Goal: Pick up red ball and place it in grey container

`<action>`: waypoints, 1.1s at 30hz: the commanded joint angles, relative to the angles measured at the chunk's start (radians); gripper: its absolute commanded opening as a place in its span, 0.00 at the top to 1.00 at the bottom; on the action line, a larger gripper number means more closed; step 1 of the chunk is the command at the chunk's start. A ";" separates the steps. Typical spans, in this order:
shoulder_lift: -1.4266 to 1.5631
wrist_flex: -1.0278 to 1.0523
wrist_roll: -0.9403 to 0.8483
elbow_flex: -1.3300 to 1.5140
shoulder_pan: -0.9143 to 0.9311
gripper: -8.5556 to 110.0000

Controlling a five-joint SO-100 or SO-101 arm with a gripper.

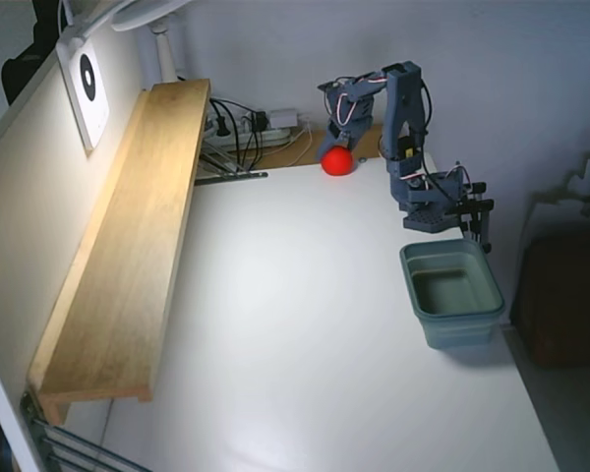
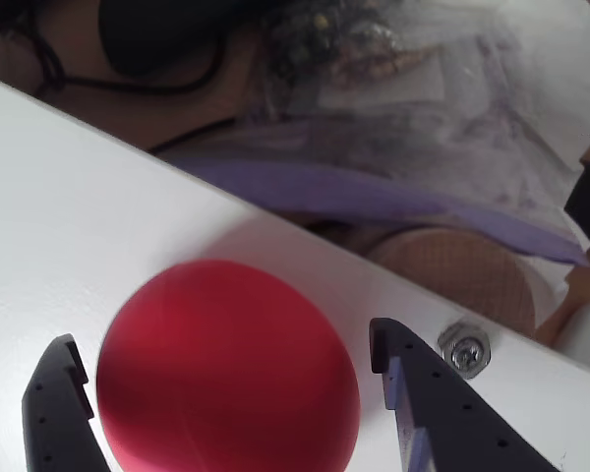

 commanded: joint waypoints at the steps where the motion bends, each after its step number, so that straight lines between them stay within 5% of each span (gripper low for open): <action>1: -0.002 -0.036 0.002 0.026 0.007 0.61; 14: -0.043 -0.124 0.002 0.073 0.007 0.61; 15: -0.044 -0.126 0.002 0.073 0.007 0.73; 33: -0.045 -0.128 0.002 0.074 0.007 0.73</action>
